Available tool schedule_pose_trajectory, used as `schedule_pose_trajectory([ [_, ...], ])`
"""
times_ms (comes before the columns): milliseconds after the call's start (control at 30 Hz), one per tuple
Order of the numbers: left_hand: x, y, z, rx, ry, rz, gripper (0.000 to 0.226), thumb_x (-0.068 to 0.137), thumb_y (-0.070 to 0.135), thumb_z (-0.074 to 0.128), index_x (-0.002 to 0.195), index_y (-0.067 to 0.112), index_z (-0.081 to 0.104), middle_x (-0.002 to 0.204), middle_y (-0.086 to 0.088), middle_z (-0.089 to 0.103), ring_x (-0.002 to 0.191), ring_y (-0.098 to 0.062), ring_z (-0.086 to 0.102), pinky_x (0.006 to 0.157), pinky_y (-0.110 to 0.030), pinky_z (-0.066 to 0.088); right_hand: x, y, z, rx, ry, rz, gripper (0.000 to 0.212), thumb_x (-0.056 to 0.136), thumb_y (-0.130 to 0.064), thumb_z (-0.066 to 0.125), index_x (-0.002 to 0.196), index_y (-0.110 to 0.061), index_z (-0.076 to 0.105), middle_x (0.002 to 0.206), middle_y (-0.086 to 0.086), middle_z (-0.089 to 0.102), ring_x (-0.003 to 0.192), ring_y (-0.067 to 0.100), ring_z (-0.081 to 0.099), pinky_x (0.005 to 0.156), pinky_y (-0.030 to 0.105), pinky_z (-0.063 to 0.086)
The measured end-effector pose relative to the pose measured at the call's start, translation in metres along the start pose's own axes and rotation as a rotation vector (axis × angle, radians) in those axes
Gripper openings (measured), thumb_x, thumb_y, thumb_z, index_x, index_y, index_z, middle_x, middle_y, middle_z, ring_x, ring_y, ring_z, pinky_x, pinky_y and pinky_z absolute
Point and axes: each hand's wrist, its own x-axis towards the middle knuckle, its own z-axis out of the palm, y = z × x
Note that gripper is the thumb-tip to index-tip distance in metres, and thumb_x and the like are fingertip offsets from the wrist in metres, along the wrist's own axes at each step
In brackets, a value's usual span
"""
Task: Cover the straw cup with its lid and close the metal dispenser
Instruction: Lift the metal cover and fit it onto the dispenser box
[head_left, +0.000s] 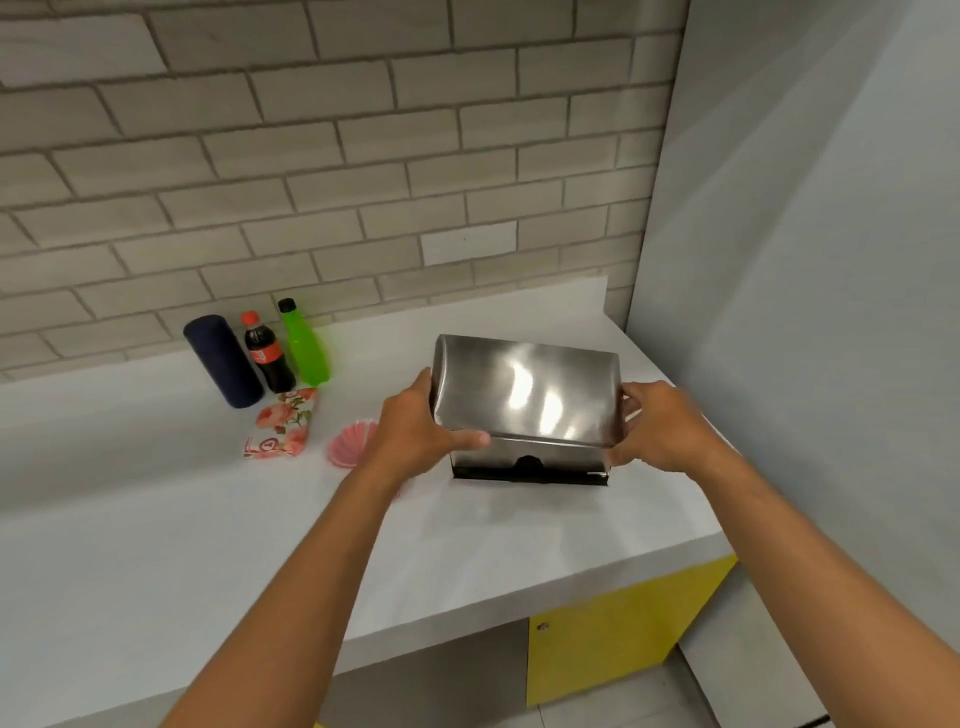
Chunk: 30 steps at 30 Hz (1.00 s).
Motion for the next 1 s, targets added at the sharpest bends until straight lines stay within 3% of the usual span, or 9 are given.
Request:
schedule_pose_trajectory([
  [67,0.014,0.001,0.010,0.059,0.026,0.000,0.082,0.049,0.058,0.094,0.116,0.028,0.058,0.102,0.010,0.068,0.092,-0.013,0.064,0.066,-0.021,0.047,0.012,0.003,-0.002,0.001,0.016,0.017,0.058,0.048,-0.009,0.096,0.099,-0.011,0.068,0.099,0.005,0.069,0.082,0.026,0.071,0.060,0.037,0.061],
  [133,0.025,-0.004,0.019,0.109,0.041,-0.025,0.084,0.042,0.070,0.089,0.108,0.028,0.058,0.100,0.005,0.063,0.088,-0.017,0.064,0.066,-0.027,0.049,0.022,0.005,-0.003,-0.020,0.022,0.024,0.056,0.047,-0.010,0.094,0.095,-0.010,0.066,0.098,0.007,0.069,0.083,0.029,0.070,0.059,0.040,0.062],
  [233,0.033,-0.008,0.028,0.177,0.073,-0.050,0.084,0.038,0.076,0.085,0.100,0.027,0.059,0.101,0.001,0.053,0.089,-0.019,0.059,0.066,-0.030,0.047,0.032,0.008,-0.002,-0.102,0.015,0.019,0.052,0.049,-0.011,0.095,0.092,-0.009,0.065,0.096,0.006,0.068,0.081,0.026,0.068,0.056,0.031,0.055],
  [367,0.038,-0.010,0.035,0.176,0.113,-0.051,0.087,0.046,0.066,0.092,0.119,0.028,0.064,0.117,0.002,0.044,0.116,-0.018,0.044,0.091,-0.030,0.045,0.044,0.011,0.002,-0.147,-0.022,0.024,0.052,0.051,-0.011,0.096,0.091,-0.007,0.063,0.095,0.006,0.064,0.081,0.025,0.064,0.054,0.028,0.048],
  [500,0.042,-0.015,0.043,0.141,0.082,-0.067,0.084,0.049,0.060,0.094,0.120,0.026,0.066,0.122,0.004,0.044,0.124,-0.019,0.044,0.091,-0.028,0.041,0.052,0.011,0.002,-0.206,-0.073,0.038,0.049,0.054,-0.013,0.097,0.086,-0.010,0.060,0.091,0.003,0.060,0.079,0.022,0.061,0.050,0.023,0.041],
  [700,0.044,-0.019,0.046,0.055,0.056,-0.061,0.054,0.051,0.051,0.097,0.083,0.027,0.061,0.095,0.019,0.053,0.111,-0.017,0.053,0.078,-0.030,0.044,0.066,0.008,0.002,-0.234,-0.111,0.078,0.048,0.055,-0.016,0.097,0.086,-0.010,0.060,0.090,0.004,0.062,0.070,0.017,0.058,0.047,0.023,0.038],
  [867,0.048,-0.020,0.046,0.014,0.030,-0.081,0.058,0.056,0.040,0.099,0.098,0.017,0.067,0.090,0.013,0.064,0.084,-0.004,0.061,0.067,-0.020,0.047,0.071,0.006,0.004,-0.278,-0.119,0.098,0.051,0.056,-0.019,0.097,0.090,-0.012,0.060,0.093,0.003,0.061,0.073,0.018,0.058,0.047,0.021,0.035],
  [1000,0.055,-0.024,0.045,0.029,0.005,-0.110,0.067,0.056,0.048,0.097,0.105,0.013,0.068,0.097,-0.001,0.070,0.089,-0.017,0.065,0.072,-0.028,0.052,0.075,0.003,0.003,-0.295,-0.120,0.109,0.052,0.055,-0.021,0.098,0.086,-0.014,0.056,0.092,0.002,0.059,0.073,0.018,0.057,0.047,0.021,0.033],
])
